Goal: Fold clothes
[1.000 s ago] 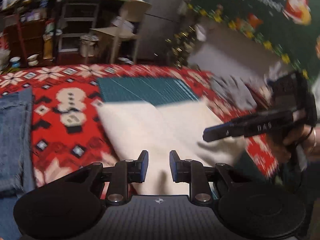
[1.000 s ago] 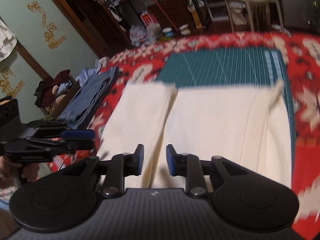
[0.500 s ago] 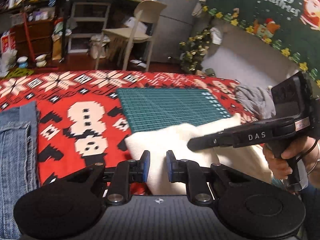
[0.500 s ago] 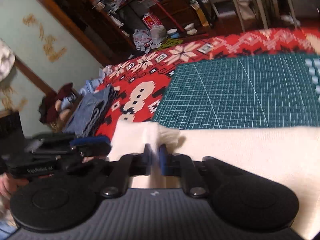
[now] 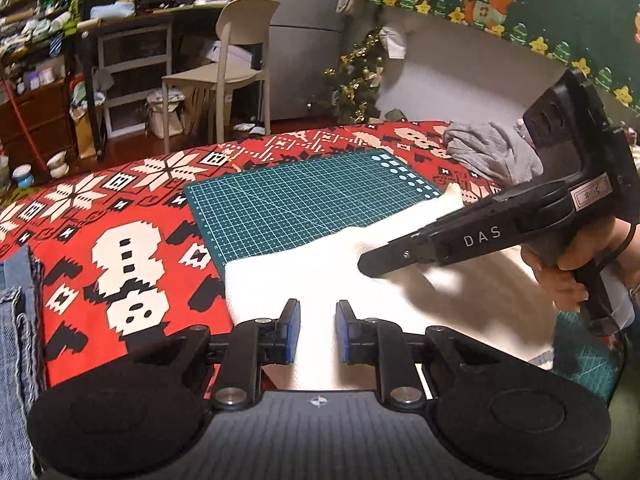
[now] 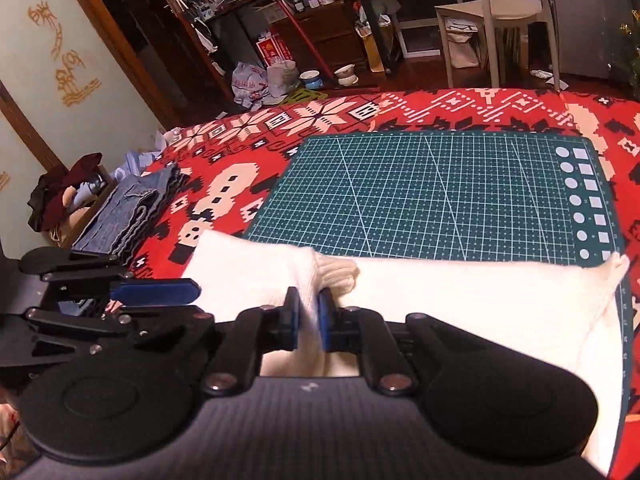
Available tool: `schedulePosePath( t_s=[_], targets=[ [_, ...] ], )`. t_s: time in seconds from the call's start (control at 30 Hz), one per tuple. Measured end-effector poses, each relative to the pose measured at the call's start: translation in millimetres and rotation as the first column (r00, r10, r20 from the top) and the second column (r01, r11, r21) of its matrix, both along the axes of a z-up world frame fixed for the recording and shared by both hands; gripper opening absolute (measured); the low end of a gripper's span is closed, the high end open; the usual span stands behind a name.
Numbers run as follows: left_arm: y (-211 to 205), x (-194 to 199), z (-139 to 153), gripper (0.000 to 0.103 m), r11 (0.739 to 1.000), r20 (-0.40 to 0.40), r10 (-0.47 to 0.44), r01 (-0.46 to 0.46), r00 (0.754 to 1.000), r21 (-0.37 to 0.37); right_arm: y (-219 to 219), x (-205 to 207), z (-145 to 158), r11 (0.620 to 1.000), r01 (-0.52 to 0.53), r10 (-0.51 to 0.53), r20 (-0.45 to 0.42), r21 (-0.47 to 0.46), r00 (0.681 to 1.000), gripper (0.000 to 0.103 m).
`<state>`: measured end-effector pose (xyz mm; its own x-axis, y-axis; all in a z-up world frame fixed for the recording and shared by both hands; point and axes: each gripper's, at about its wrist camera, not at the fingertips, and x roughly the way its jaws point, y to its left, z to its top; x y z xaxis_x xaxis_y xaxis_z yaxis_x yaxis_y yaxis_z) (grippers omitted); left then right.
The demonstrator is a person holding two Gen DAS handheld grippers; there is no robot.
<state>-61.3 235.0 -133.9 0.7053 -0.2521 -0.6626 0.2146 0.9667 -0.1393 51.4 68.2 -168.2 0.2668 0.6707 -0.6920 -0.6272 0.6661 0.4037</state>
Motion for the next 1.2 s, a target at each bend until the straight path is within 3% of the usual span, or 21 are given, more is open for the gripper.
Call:
schedulePosePath(
  t_s=[0.07, 0.2, 0.33, 0.43, 0.5, 0.57, 0.67, 0.7, 0.77, 0.9, 1.07, 1.2],
  targets=[
    [4.5, -5.0, 7.8, 0.019, 1.000, 0.019, 0.008, -0.007, 1.000, -0.028, -4.0, -0.3, 3.3, 1.000, 0.017, -0.017, 0.007, -0.001, 1.000, 0.025],
    [16.1, -1.1, 3.2, 0.019, 0.998, -0.004, 0.038, -0.038, 0.999, -0.057, -14.4, -6.0, 19.1, 0.999, 0.038, -0.037, 0.108, -0.009, 0.993, 0.025],
    [10.4, 1.4, -4.4, 0.019, 1.000, -0.005, 0.018, -0.018, 1.000, -0.014, -14.8, -12.6, 33.9, 1.000, 0.006, -0.005, 0.207, -0.003, 0.978, 0.023],
    [9.4, 4.5, -3.8, 0.019, 1.000, -0.014, 0.020, -0.020, 1.000, -0.015, 0.6, -9.7, 26.0, 0.996, -0.090, 0.086, 0.149, 0.023, 0.985, 0.015],
    [7.0, 3.3, -3.7, 0.019, 1.000, -0.011, 0.014, -0.014, 1.000, 0.008, 9.7, -1.7, 11.0, 0.996, -0.085, 0.085, 0.107, -0.009, 0.991, 0.000],
    [3.2, 0.1, -3.2, 0.020, 0.999, -0.005, 0.006, -0.006, 1.000, 0.046, 6.7, 5.0, 5.9, 0.997, -0.071, 0.071, 0.092, 0.000, 0.993, 0.000],
    [2.7, -10.0, 3.4, 0.014, 0.999, 0.002, -0.006, 0.006, 1.000, 0.034, -2.3, 3.9, 12.2, 0.999, -0.047, 0.046, 0.104, 0.011, 0.994, 0.000],
    [2.7, -14.8, 5.8, 0.012, 1.000, 0.003, -0.018, 0.018, 1.000, 0.011, -5.9, -1.4, 17.9, 0.999, -0.048, 0.046, 0.119, 0.015, 0.992, 0.008],
    [1.2, -24.9, 9.7, 0.008, 0.999, 0.006, -0.041, 0.041, 0.999, -0.020, -10.5, -15.7, 22.7, 0.996, -0.088, 0.084, 0.107, 0.028, 0.991, 0.010],
    [-11.8, -35.3, -2.4, 0.006, 0.995, -0.035, -0.096, 0.096, 0.995, -0.008, -18.8, -45.1, 29.7, 0.983, -0.175, 0.171, 0.069, 0.058, 0.983, 0.010],
    [-30.5, -36.6, -13.5, 0.003, 0.990, -0.036, -0.137, 0.138, 0.990, 0.029, -22.2, -64.9, 12.5, 0.975, -0.220, 0.221, 0.042, -0.018, 0.974, 0.006],
    [-25.4, -43.1, -5.3, 0.004, 0.994, -0.043, -0.109, 0.108, 0.993, -0.021, -50.2, -71.3, 16.0, 0.986, -0.166, 0.166, 0.016, -0.020, 0.986, 0.011]
  ],
)
